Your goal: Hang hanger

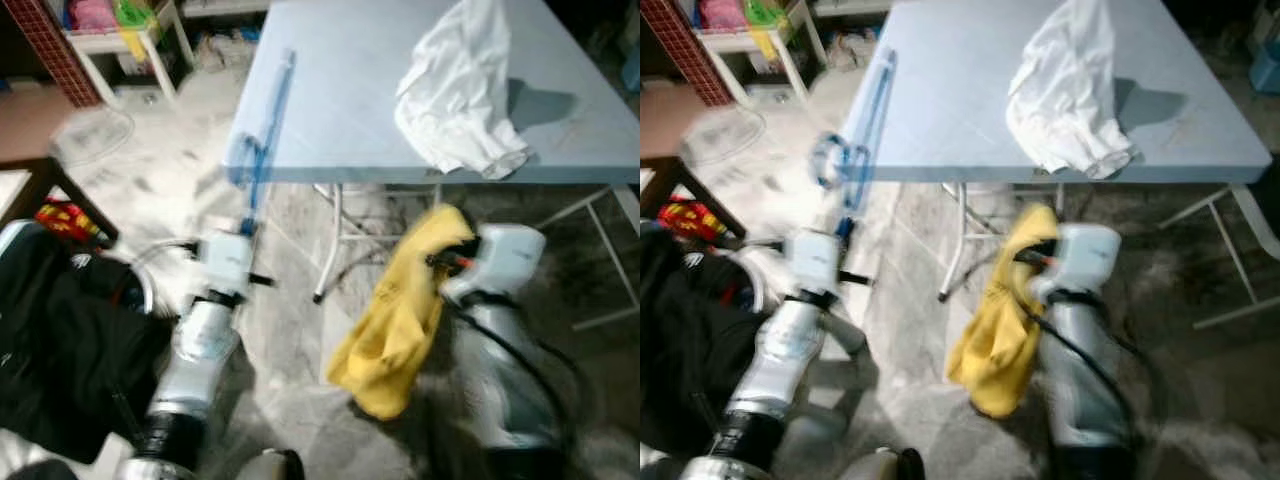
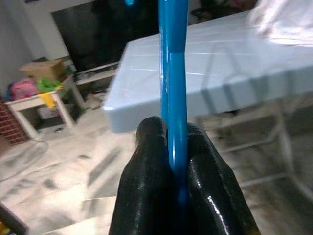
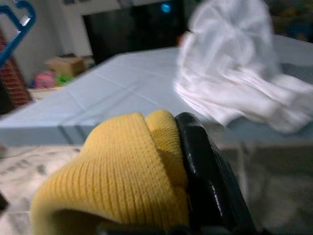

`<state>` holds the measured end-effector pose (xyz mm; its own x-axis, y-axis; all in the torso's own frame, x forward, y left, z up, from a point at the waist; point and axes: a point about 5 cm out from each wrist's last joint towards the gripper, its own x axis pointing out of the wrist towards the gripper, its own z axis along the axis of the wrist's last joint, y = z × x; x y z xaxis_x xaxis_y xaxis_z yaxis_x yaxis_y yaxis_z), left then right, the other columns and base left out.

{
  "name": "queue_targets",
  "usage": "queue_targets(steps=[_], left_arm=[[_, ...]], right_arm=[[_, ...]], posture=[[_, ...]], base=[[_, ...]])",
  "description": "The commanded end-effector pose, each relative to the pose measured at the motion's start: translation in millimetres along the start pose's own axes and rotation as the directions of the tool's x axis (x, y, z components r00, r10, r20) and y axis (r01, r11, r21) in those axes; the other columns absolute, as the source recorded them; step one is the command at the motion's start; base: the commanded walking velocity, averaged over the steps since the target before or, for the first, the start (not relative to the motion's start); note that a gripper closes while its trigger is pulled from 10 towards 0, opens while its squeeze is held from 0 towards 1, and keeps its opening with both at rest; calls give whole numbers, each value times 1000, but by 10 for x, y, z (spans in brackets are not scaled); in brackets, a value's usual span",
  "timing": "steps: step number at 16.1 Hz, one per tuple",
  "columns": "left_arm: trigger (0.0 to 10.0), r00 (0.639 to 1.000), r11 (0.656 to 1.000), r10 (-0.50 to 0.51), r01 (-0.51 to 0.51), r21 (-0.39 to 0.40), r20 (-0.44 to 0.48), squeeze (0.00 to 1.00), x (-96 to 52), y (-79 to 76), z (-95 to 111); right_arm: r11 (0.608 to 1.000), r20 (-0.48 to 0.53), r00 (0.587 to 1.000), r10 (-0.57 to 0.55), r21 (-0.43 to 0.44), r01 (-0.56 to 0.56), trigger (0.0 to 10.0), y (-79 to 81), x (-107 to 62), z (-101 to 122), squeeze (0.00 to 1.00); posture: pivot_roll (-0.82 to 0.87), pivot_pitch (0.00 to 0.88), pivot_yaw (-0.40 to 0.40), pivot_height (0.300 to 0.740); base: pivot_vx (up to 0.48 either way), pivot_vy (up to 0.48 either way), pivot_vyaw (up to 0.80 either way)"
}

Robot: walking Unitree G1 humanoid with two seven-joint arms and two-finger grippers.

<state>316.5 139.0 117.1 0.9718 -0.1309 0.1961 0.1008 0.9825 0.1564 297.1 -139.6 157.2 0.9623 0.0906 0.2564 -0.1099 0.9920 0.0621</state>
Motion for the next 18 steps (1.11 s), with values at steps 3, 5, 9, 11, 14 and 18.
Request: queue_targets(steps=[3, 5, 9, 11, 14, 18], left_arm=[[10000, 992, 1000, -16, 17, -7, 123, 0, 123, -64, 311], [10000, 990, 1000, -13, 14, -11, 138, 0, 144, -63, 367], [10000, 990, 1000, 0, 2, -14, 139, 0, 127, -55, 383], [10000, 990, 1000, 8, -6, -9, 140, 0, 130, -47, 392], [10000, 992, 1000, 16, -14, -12, 127, 0, 114, -33, 369], [10000, 996, 999, 42, -41, -3, 85, 0, 52, 3, 265]], right_arm=[[997, 128, 991, 35, -79, -25, 10000, -1, 93, 302, 0], [997, 191, 981, 42, -78, -27, 10000, 23, 189, 500, 0], [996, 220, 974, 54, -75, -38, 10000, 49, 232, 584, 0], [997, 213, 975, 57, -71, -43, 10000, 53, 243, 580, 0], [997, 196, 979, 58, -55, -48, 10000, 50, 237, 553, 0], [996, 162, 983, 82, -42, -76, 10000, 87, 216, 473, 0]], posture=[[-66, 119, 77, 740], [-62, 120, 72, 740], [-51, 115, 67, 740], [-51, 115, 67, 740], [-48, 120, 60, 740], [-33, 125, 44, 740]], base=[[458, 0, 0], [454, 0, 0], [456, 0, 0], [428, 0, 0], [403, 0, 0], [368, 0, 0]])
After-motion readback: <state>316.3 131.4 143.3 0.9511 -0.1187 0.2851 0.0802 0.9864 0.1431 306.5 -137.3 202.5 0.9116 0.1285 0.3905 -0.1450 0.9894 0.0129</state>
